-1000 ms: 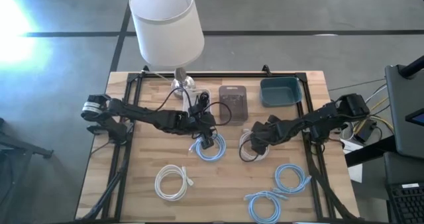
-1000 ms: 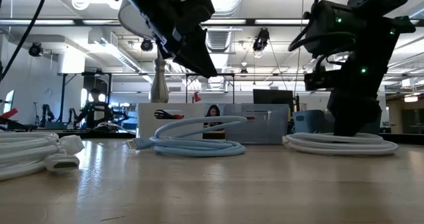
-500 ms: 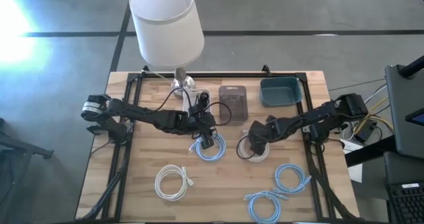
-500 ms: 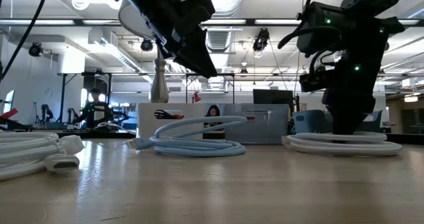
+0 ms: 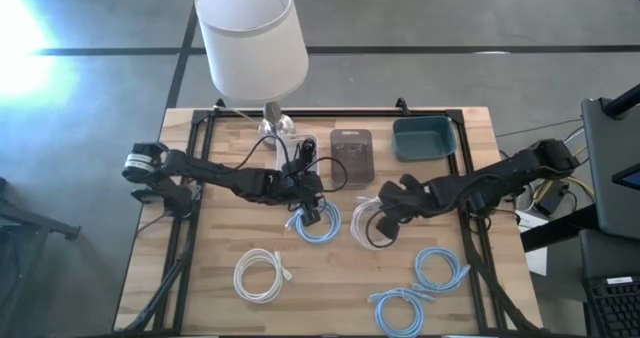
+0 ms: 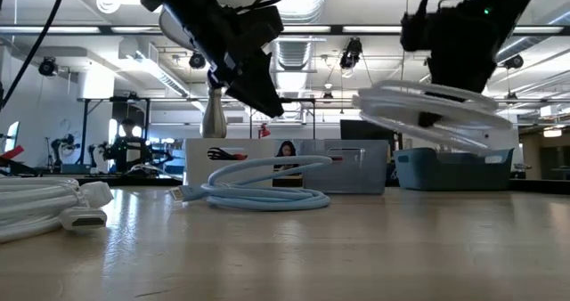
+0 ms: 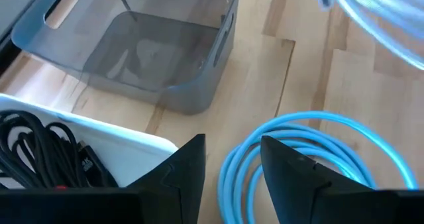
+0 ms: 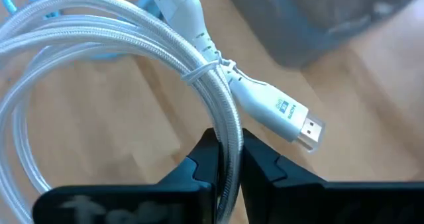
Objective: Pick & Place USB Port
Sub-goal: Put the right white HDMI cable into the black bin
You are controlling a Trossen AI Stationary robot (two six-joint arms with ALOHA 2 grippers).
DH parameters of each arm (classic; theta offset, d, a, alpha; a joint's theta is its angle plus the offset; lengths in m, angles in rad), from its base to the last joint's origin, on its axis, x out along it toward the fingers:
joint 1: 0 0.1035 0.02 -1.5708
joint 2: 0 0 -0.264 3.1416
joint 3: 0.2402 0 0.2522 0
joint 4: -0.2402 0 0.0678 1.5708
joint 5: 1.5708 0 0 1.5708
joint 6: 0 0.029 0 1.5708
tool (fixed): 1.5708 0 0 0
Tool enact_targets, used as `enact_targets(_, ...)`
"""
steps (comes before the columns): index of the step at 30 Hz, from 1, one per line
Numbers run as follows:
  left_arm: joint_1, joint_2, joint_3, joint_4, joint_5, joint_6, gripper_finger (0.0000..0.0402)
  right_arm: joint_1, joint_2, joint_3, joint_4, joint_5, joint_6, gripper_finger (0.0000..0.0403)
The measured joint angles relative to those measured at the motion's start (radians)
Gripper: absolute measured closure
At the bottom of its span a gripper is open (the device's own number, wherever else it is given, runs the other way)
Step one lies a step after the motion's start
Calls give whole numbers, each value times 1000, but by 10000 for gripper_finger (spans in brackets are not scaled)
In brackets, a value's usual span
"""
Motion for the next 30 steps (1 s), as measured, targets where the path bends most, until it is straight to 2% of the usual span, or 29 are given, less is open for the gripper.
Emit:
enact_targets(3,-3,0,0,1,0,-37,252,18,-27,25,-2,106,-47,373)
enact_targets(10,-39,0,0,31,0,-88,252,21,-45,79,14,494,-133,373)
enact_targets(12,-56,0,0,42,0,-88,252,20,-39,96,30,556,-176,373)
enact_targets(16,-85,0,-1,49,0,-89,252,8,-24,105,119,569,-381,373)
enact_targets(19,-105,0,-1,50,0,-104,252,1,-22,75,300,570,-622,373)
enact_targets(22,-123,0,-1,53,0,-128,252,-32,-17,35,476,541,-782,373)
enact_targets(24,-134,0,-1,53,0,-145,252,-74,-16,22,567,494,-845,373)
enact_targets(30,-162,0,-2,53,0,-185,252,-237,-6,4,592,454,-874,373)
